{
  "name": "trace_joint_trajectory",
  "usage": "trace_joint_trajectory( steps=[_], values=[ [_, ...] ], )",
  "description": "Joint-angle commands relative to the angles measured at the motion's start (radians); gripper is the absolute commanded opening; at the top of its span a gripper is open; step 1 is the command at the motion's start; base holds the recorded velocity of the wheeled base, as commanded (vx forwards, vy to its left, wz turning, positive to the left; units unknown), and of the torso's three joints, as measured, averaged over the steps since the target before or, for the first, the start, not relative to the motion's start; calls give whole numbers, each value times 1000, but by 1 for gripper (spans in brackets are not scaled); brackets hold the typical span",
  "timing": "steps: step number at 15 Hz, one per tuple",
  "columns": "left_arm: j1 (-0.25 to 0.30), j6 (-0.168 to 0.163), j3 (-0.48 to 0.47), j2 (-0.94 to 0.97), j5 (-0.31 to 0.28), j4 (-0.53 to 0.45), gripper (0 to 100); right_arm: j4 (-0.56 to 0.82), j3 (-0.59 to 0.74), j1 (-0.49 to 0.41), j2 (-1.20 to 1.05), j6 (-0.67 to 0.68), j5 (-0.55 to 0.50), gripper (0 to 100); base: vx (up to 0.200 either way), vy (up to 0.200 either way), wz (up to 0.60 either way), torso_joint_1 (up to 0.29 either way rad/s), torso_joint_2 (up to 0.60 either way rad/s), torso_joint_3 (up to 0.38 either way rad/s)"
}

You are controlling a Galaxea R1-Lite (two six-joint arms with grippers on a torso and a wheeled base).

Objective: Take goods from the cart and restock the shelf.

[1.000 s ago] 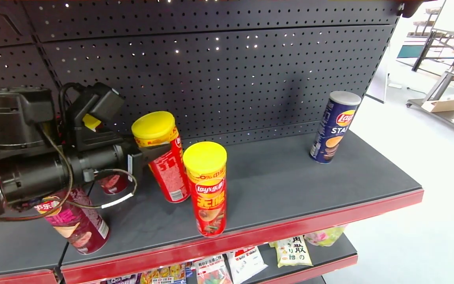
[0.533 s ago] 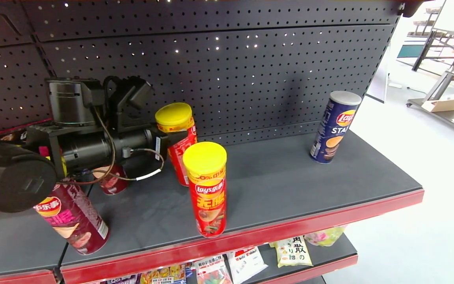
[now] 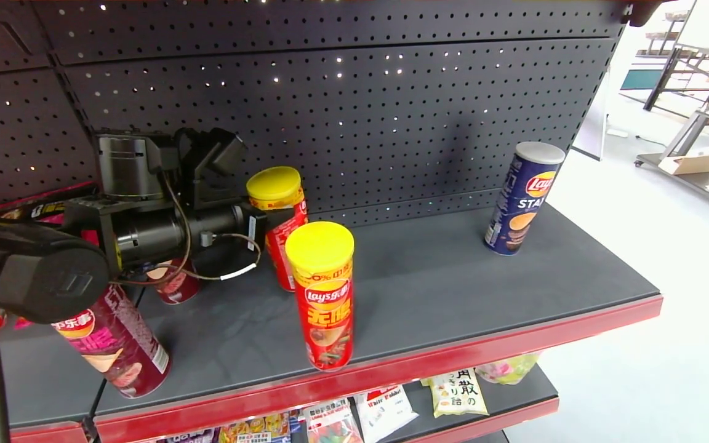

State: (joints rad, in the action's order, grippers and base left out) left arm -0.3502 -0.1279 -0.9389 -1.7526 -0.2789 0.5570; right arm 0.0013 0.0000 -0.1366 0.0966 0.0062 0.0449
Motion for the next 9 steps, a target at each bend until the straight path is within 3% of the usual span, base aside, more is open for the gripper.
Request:
trace_joint_trajectory(
  steps=[1, 6, 9],
  values=[
    [7, 1, 6, 1, 0, 0, 0, 0, 0, 0, 2, 0, 1, 100, 0, 0, 0, 0, 0, 0],
    [7, 5, -3, -5, -6, -3, 0, 0, 0, 0, 2, 0, 1, 100, 0, 0, 0, 0, 0, 0],
    [4, 8, -8, -5, -48, -5, 0, 0, 0, 0, 2, 0, 1, 100, 0, 0, 0, 0, 0, 0]
  ],
)
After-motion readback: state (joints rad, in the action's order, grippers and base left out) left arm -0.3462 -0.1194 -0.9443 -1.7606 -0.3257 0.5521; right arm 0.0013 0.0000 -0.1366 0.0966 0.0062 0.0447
